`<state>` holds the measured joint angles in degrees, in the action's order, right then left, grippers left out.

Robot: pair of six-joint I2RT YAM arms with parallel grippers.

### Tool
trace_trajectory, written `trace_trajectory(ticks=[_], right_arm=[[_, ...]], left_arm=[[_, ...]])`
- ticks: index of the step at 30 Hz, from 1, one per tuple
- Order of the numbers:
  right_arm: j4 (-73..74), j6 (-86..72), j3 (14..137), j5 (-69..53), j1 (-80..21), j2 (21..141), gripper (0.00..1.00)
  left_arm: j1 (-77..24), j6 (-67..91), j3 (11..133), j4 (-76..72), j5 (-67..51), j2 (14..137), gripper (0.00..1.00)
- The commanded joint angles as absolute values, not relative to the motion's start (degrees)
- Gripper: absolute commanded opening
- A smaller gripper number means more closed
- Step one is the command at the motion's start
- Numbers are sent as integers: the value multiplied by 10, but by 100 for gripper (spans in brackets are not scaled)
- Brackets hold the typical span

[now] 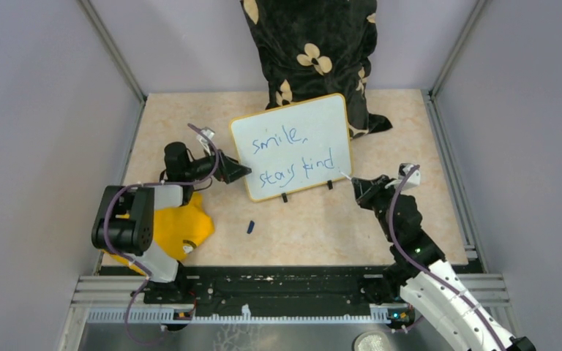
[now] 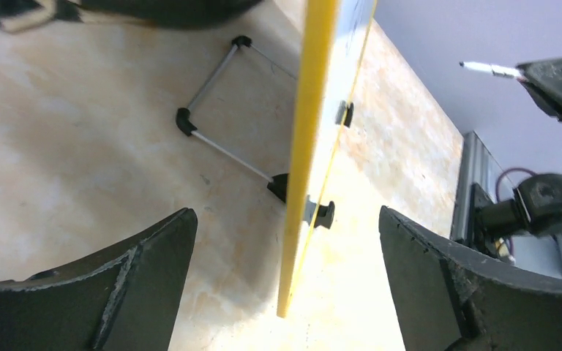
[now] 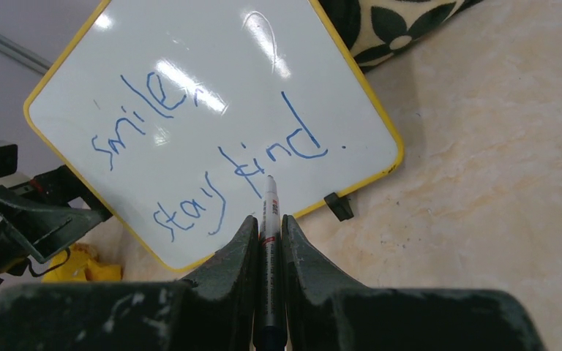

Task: Write a sentence on the whiteboard
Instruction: Write a sentence on the whiteboard, then close the whiteboard marker at the center of the board.

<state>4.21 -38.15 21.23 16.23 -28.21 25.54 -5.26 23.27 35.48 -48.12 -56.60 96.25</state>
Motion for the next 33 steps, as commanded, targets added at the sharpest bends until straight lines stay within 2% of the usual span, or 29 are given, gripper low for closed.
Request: trace_trajectory(ticks=[1,4,6,9,11,18,21,25,29,33], right_arm=[[45,-392,245,149,-279,240,0],[49,-380,256,130,-279,245,0],[52,-378,262,116,-279,247,0],[54,-378,267,98,-279,251,0],[58,-376,270,88,-279,258,0],[106,-331,301,100,-280,273,0],[134,-316,308,116,-280,258,0],[171,-310,312,124,-280,234,0],[190,-305,317,127,-280,226,0],[199,-298,318,127,-280,224,0]], left_arm=[[-40,206,350,-347,-474,857,99],[-36,176,367,-203,-352,751,99],[-36,186,384,-97,-207,698,99],[-36,257,392,26,-20,636,99],[-36,338,368,40,77,584,99],[-48,356,309,22,34,434,99],[-69,319,298,33,-49,408,99],[-70,338,289,86,-68,403,99],[-69,431,301,181,-16,430,99],[-70,366,349,239,-107,469,99]])
